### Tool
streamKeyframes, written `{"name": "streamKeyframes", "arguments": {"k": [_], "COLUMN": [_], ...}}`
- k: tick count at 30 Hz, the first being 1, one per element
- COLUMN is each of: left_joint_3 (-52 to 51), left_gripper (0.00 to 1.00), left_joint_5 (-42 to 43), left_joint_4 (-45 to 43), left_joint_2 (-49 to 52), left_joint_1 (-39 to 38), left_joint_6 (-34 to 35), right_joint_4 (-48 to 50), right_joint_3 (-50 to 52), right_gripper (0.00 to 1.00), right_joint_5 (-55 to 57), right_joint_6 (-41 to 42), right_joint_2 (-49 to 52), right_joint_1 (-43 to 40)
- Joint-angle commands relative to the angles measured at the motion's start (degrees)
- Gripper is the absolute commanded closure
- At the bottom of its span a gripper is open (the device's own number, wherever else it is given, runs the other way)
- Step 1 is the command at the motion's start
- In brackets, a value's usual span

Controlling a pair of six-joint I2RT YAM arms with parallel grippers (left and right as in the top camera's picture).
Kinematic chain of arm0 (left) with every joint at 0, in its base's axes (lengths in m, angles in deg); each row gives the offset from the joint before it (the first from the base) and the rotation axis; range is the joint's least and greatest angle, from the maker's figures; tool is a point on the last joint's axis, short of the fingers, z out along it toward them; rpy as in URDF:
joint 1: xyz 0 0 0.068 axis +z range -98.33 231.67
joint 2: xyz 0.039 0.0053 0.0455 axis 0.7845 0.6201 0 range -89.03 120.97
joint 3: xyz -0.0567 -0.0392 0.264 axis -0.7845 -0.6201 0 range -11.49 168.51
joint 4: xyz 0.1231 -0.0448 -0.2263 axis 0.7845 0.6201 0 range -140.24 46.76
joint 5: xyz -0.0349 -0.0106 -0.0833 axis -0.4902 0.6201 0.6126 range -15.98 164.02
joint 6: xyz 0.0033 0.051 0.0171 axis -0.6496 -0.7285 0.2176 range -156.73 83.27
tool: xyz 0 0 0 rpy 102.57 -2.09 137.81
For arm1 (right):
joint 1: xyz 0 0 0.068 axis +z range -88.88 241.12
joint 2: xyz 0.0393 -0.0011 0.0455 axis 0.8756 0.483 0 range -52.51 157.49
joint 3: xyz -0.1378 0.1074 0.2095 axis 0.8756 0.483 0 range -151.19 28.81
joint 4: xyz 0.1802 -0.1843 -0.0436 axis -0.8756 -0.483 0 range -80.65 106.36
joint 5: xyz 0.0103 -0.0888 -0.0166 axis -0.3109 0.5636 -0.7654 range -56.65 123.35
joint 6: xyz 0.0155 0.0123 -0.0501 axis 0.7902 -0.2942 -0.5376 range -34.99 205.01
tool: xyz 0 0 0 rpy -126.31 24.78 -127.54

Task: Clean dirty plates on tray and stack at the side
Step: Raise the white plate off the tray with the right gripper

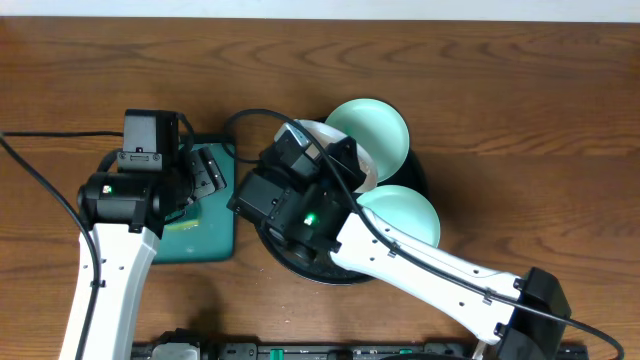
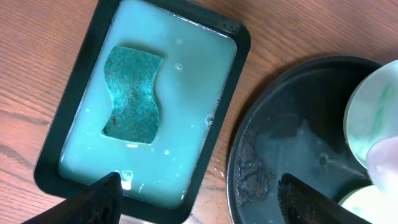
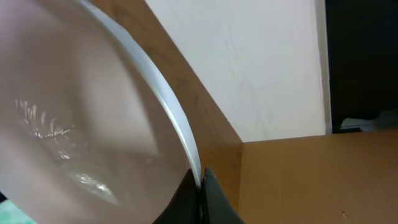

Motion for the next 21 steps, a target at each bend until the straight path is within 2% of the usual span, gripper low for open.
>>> {"name": "streamKeyframes", "arguments": {"k": [1,6,21], "left_joint_3": [0.2,0.2,0.2], "left_gripper": [0.2,0.2,0.2], "left_joint_5": [-0.3,-0.3,-0.3], "left_joint_4": [0.5,0.5,1.2], "left_joint_2": [0.0,0.0,0.0], "left_joint_1": [-0.1,-0.1,-0.1], "left_joint_6": [0.5,0.5,0.5], "right_joint_4": [-0.5,1.9,0.1], "right_joint_3": [-0.9,-0.6,-0.7], "right_gripper": [0.99,0.99,0.99], "right_joint_5": [-0.5,-12.7,-11.7], "right_joint_6": [2.4,2.0,6.4], "right_joint_2": [-0.9,0.1,0.1], "right_joint_1": [0.2,-3.1,-3.4]}}
